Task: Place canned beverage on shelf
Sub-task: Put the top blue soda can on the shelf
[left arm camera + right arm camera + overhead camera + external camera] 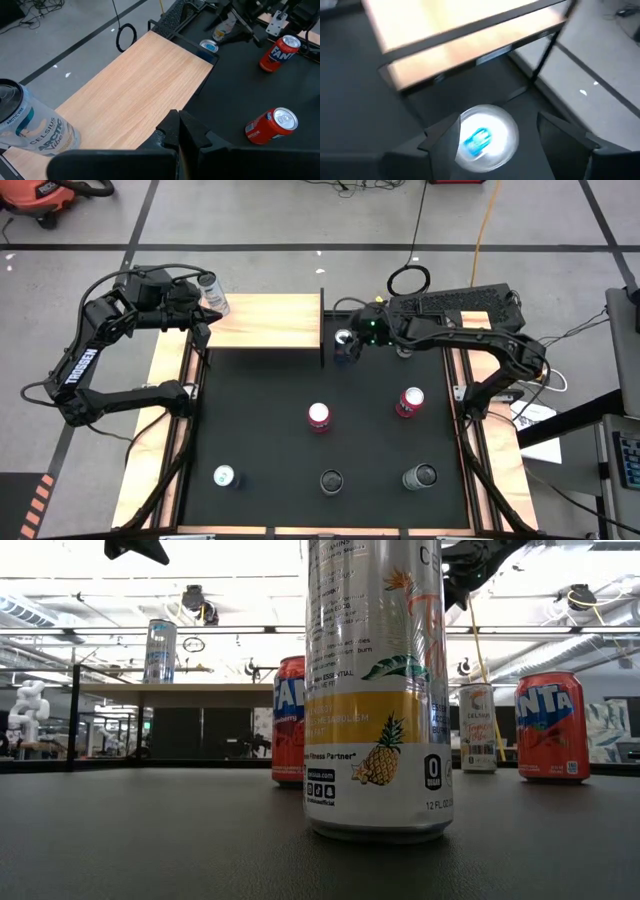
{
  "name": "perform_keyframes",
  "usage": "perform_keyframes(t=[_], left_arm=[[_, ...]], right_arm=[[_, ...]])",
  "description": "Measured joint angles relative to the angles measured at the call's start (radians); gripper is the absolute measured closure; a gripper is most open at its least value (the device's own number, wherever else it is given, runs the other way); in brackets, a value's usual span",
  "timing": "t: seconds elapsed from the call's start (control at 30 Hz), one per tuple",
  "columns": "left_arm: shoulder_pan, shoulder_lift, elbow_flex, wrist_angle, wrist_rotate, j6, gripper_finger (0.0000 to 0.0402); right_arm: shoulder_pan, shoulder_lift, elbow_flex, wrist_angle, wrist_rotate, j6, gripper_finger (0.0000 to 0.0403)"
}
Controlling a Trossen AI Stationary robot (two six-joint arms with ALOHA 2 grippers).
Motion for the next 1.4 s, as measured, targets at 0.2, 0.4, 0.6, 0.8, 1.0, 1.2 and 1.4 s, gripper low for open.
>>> perform_keyframes(t=[0.2,0.4,0.6,0.8,1.0,1.2,1.4], left_arm=[[0.0,0.0,0.0,-0.021,0.0,0.0,0.0401],[0.0,0.0,0.0,-0.025,0.0,0.001,0.0401],[0.0,0.0,0.0,-0.026,0.0,0.001,0.0401],[0.0,0.0,0.0,-0.026,0.0,0.001,0.0401],[0.0,0.0,0.0,-0.027,0.0,0.001,0.0401],[0.0,0.0,0.0,-0.027,0.0,0.001,0.0401],[0.0,0.0,0.0,-0.027,0.0,0.001,0.0401]], right_arm=[[-0.029,0.018,0.0,0.007,-0.074,0.044,0.0161],[-0.01,0.025,0.001,0.045,-0.078,0.044,0.0161],[0.013,0.065,0.0,0.013,-0.073,0.041,0.0161],[0.016,0.101,0.004,0.042,-0.064,0.036,0.0161],[0.016,0.091,0.002,0.041,-0.047,0.036,0.0161],[0.033,0.038,-0.002,0.009,-0.057,0.037,0.0161],[0.037,-0.002,-0.002,-0.016,-0.051,0.028,0.0161]])
